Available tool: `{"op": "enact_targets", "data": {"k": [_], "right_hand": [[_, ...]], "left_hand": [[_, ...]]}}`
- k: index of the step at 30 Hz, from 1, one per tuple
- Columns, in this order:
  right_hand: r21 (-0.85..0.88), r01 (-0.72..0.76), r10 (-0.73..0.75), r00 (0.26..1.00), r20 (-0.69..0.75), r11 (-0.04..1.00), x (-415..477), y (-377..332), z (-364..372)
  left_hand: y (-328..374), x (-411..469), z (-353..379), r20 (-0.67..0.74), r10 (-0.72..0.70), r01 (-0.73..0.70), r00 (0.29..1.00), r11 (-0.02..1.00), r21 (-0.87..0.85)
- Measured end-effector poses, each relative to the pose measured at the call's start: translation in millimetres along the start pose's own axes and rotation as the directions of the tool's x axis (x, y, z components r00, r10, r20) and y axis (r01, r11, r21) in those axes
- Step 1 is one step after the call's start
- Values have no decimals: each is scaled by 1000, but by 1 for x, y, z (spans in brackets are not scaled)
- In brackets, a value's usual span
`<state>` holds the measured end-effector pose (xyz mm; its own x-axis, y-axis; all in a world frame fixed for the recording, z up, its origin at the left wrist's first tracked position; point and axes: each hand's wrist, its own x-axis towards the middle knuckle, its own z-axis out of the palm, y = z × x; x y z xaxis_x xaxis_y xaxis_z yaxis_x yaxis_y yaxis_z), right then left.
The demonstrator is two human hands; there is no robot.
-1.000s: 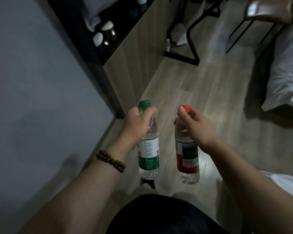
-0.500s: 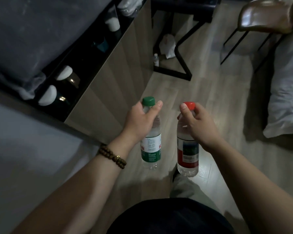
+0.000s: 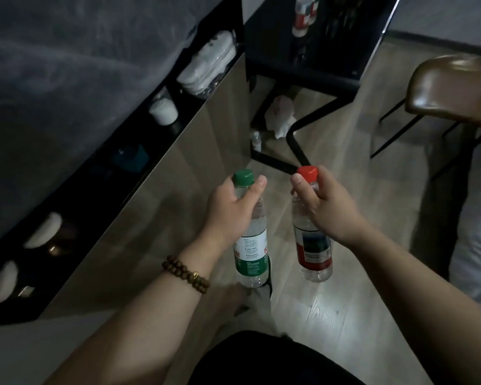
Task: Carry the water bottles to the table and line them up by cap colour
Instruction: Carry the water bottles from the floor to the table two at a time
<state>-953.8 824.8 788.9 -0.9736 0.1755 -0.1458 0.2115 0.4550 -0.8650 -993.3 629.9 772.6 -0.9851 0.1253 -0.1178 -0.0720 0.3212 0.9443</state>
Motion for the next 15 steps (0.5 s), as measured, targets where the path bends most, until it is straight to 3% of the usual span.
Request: {"op": "enact_targets", "data": {"k": [15], "right_hand": [[-68, -15, 6, 992, -124, 998, 270, 34, -153]], "left_hand": [[87, 305, 148, 118, 60, -57, 991, 998, -32]]}}
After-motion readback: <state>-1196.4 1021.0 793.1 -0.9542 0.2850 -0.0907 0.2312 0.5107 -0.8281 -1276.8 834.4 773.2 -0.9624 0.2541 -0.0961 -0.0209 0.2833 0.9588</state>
